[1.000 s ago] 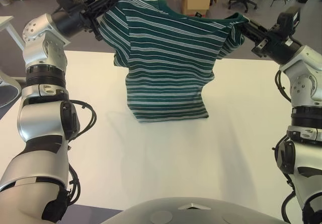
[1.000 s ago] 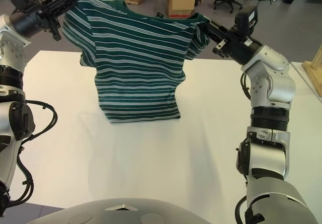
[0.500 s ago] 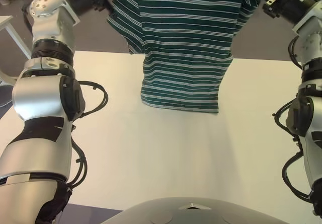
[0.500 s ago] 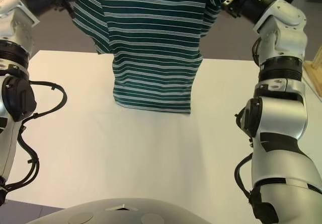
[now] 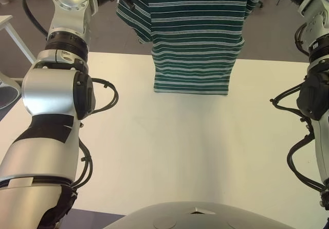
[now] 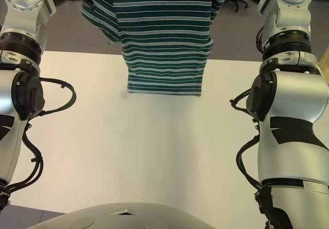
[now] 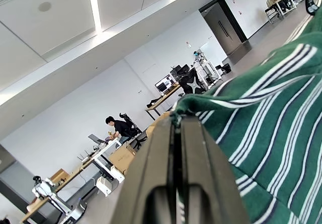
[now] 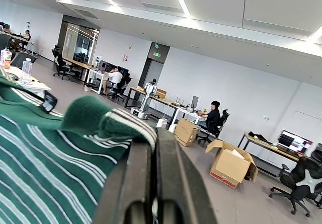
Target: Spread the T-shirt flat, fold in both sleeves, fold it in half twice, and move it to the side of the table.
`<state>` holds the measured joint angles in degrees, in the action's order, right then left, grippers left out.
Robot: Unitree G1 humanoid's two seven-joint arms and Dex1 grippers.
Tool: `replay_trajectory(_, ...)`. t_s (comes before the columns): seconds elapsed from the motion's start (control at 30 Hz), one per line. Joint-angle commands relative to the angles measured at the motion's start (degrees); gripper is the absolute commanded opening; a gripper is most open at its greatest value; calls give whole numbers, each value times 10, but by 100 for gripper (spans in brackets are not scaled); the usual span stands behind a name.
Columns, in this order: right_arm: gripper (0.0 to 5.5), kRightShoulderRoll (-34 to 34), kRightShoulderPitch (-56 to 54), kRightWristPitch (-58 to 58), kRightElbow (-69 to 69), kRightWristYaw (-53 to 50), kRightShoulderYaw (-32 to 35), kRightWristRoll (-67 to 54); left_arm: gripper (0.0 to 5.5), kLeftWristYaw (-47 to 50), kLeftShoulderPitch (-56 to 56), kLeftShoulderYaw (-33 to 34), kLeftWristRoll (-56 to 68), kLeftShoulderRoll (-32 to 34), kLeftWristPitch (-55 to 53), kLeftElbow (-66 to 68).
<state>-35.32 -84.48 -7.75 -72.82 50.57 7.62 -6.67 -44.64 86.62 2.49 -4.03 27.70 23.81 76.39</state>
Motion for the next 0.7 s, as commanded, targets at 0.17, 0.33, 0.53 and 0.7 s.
replay_trajectory(0.17,0,-85,122,208,221,333,-11,-74,1,-458,-49,13,151,83,-146,-119)
replay_trajectory(0.33,0,-175,251,464,514,412,-6,-189,1,-479,-219,-118,330,200,-358,-440)
replay_trajectory(0.53,0,-196,228,580,576,367,43,-271,1,-478,-165,-69,386,231,-460,-448)
replay_trajectory(0.7,0,-186,155,575,508,320,58,-280,1,-478,-94,-33,371,216,-458,-386)
